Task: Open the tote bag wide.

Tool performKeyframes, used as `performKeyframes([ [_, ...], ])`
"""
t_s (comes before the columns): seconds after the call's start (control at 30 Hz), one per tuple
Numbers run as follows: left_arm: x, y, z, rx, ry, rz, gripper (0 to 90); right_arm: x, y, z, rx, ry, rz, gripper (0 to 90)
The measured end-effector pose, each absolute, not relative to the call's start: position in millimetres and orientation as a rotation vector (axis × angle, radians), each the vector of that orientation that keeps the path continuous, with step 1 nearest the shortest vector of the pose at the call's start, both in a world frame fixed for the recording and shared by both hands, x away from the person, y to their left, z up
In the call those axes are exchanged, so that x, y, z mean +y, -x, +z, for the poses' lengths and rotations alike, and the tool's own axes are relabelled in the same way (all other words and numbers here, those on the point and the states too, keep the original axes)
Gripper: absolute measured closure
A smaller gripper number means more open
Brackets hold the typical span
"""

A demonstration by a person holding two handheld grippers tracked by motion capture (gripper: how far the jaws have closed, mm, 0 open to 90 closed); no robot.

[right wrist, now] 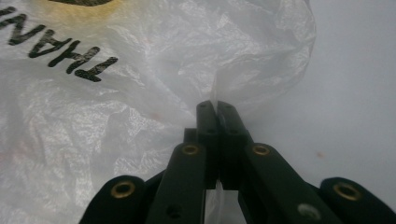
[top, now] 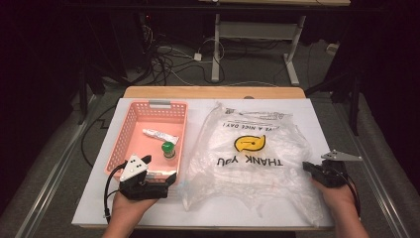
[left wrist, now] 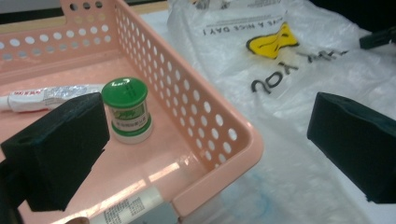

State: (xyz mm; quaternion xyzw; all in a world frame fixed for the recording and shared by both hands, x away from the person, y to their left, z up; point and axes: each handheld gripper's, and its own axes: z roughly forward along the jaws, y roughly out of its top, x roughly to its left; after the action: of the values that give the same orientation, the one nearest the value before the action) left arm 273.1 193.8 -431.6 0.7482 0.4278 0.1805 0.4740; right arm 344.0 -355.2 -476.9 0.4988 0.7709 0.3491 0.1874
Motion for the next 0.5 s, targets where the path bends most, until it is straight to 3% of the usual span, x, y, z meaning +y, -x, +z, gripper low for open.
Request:
performKeyframes([
  [0.5, 189, -275, -431, 0.928, -1.875, 0.382, 0.0, -367, -282, -470, 2.146, -1.387, 0.994, 90.0],
])
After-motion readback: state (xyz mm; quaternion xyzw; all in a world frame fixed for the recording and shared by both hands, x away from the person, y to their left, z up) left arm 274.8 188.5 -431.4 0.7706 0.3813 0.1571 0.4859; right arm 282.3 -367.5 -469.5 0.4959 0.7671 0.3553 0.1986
